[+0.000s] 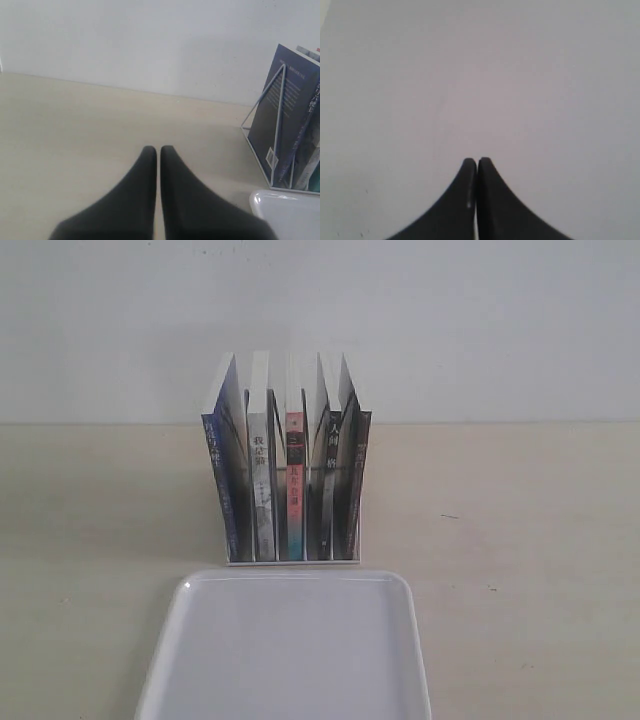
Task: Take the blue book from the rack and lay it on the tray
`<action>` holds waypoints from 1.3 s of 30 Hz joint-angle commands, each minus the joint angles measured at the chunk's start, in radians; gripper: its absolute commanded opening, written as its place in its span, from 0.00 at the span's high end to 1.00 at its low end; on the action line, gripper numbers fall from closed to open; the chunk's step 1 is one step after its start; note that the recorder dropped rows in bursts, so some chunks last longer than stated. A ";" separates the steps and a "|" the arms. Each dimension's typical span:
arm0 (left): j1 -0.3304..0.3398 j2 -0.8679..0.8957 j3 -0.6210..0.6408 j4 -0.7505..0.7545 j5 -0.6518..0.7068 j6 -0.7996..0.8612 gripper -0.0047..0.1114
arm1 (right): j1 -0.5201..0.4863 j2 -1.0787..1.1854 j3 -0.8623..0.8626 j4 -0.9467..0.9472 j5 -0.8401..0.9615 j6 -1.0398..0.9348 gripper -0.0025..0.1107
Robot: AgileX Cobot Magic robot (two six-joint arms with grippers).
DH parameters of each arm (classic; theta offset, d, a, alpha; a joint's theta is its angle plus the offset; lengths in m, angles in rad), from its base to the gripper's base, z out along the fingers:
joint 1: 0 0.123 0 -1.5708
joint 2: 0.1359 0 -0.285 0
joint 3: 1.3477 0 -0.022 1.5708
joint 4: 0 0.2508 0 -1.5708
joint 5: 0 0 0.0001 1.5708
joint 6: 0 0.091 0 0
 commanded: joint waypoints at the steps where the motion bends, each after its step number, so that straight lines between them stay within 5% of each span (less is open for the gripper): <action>1: 0.003 0.003 -0.004 -0.010 -0.007 -0.009 0.92 | -0.002 0.276 -0.231 0.004 0.475 -0.001 0.98; 7: 0.003 0.003 -0.004 -0.010 -0.007 -0.009 0.92 | -0.002 0.587 -0.312 0.004 0.865 -0.001 0.98; 12: 0.003 0.003 -0.004 -0.010 -0.007 -0.009 0.92 | -0.002 0.732 -0.314 0.072 0.935 -0.009 0.98; 21: 0.003 0.003 -0.004 -0.010 -0.007 -0.009 0.92 | 0.008 0.882 -0.458 0.455 0.976 -0.463 0.94; 26: 0.003 0.003 -0.004 -0.010 -0.007 -0.009 0.92 | 0.113 0.997 -0.616 0.455 1.051 -0.469 0.77; 32: 0.003 0.003 -0.004 -0.010 -0.007 -0.009 0.92 | 0.247 1.207 -0.882 0.337 1.098 -0.332 0.77; 39: 0.003 0.003 -0.004 -0.010 -0.007 -0.009 0.92 | 0.269 1.473 -1.138 0.278 1.168 -0.235 0.77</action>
